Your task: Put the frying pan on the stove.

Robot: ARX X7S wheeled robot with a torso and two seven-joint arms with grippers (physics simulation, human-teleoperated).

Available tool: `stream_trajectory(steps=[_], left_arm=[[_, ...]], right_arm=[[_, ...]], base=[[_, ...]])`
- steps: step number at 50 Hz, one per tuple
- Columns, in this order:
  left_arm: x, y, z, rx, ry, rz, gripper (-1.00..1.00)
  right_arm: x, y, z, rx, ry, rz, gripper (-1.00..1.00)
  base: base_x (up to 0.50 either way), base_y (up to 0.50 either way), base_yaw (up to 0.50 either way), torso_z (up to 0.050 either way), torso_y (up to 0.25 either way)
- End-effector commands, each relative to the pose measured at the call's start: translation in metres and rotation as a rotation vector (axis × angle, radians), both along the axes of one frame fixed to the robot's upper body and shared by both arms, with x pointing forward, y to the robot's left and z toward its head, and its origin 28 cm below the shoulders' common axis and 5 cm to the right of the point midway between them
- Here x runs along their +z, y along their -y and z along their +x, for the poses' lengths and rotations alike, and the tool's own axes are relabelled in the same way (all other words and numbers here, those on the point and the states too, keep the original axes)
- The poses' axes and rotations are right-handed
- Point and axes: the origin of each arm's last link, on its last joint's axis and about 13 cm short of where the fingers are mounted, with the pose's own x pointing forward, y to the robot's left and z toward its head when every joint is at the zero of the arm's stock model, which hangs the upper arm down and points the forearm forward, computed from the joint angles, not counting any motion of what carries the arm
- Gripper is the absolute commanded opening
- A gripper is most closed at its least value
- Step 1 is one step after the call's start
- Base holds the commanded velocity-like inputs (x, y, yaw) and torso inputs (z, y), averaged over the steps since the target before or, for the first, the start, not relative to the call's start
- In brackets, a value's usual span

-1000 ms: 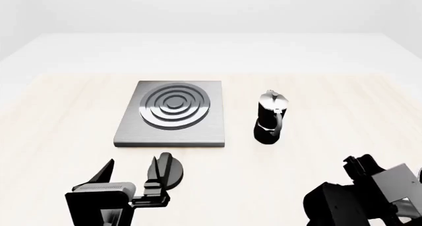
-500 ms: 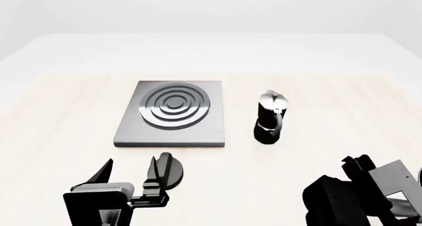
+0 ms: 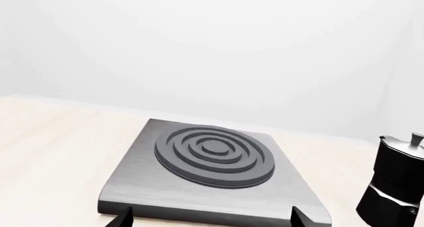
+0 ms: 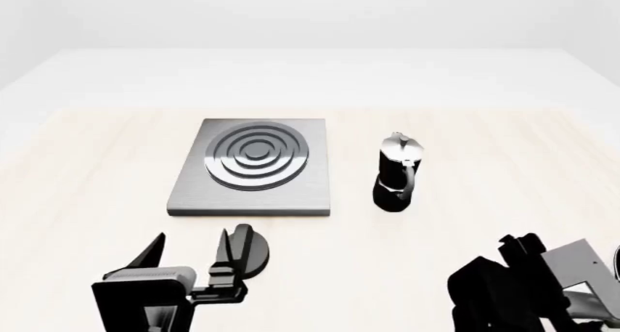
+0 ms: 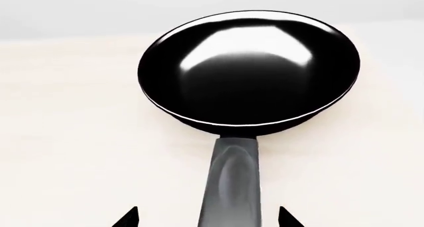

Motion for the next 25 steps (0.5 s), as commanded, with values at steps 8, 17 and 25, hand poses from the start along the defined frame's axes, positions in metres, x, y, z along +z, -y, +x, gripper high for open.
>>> stream_trajectory(steps=[8,17,25], left_arm=[[0.0,-0.001,0.0,0.002,0.001,-0.001,1.0],[0.001,-0.001,0.0,0.005,0.002,-0.002,1.0],[0.0,0.0,0.0,0.001,0.001,0.002,1.0]], right_arm=[[-0.017,0.005,0.001,0.001,-0.023,0.058,1.0],[-0.025,0.007,-0.007,-0.01,-0.035,0.064,1.0],[-0.03,0.009,-0.009,-0.016,-0.046,0.069,1.0]], base=[[0.0,0.0,0.0,0.0,0.0],[0.0,0.0,0.0,0.0,0.0],[0.0,0.0,0.0,0.0,0.0]])
